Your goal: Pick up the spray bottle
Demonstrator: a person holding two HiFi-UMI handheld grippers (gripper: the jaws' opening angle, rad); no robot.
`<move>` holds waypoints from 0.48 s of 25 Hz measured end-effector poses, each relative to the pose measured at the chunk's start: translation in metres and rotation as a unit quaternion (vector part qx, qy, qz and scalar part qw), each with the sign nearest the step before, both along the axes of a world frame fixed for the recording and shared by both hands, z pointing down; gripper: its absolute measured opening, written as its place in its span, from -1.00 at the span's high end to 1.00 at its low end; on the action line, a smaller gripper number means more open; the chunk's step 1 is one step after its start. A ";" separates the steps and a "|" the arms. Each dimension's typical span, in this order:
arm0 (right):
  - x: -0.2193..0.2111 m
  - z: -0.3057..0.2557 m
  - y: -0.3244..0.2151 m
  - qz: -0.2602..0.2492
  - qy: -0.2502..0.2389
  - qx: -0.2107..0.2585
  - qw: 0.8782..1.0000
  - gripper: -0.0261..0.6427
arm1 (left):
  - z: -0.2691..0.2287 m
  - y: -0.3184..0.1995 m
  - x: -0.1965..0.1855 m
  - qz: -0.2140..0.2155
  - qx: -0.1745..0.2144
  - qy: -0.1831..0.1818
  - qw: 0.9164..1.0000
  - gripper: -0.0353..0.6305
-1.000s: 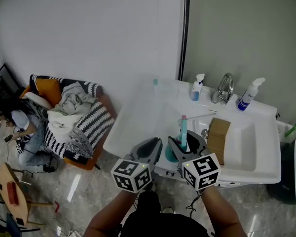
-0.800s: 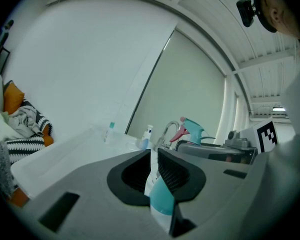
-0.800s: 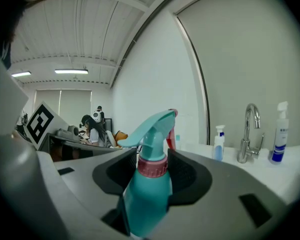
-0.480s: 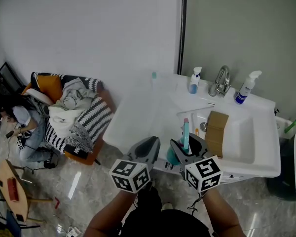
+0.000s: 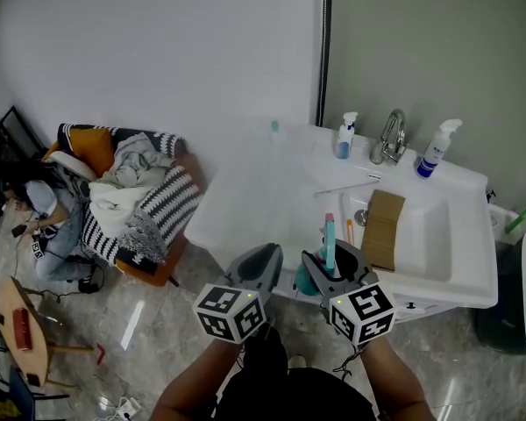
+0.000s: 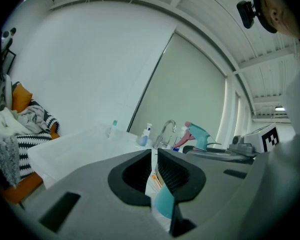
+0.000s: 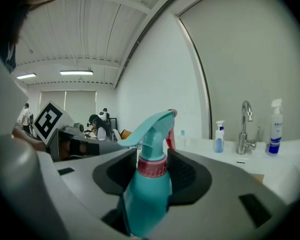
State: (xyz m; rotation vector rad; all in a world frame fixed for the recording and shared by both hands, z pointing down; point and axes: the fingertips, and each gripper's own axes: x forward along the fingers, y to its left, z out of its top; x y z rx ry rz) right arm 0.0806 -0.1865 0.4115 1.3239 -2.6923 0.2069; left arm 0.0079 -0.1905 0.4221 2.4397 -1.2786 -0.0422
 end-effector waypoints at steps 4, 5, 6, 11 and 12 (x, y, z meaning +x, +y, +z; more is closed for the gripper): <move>-0.002 -0.001 0.011 -0.002 -0.002 0.001 1.000 0.37 | 0.000 0.012 -0.003 -0.005 0.000 0.003 1.000 0.81; -0.002 -0.001 0.014 -0.002 -0.004 0.001 1.000 0.37 | -0.001 0.015 -0.003 -0.005 0.000 0.003 1.000 0.81; -0.001 0.000 0.016 -0.002 -0.005 0.001 1.000 0.37 | -0.001 0.017 -0.003 -0.005 0.001 0.002 1.000 0.81; -0.002 0.000 0.026 -0.001 -0.008 0.004 1.000 0.37 | 0.000 0.029 -0.005 -0.007 0.001 0.001 1.000 0.81; -0.002 0.000 0.029 0.000 -0.008 0.004 1.000 0.37 | 0.000 0.032 -0.005 -0.007 0.001 0.001 1.000 0.81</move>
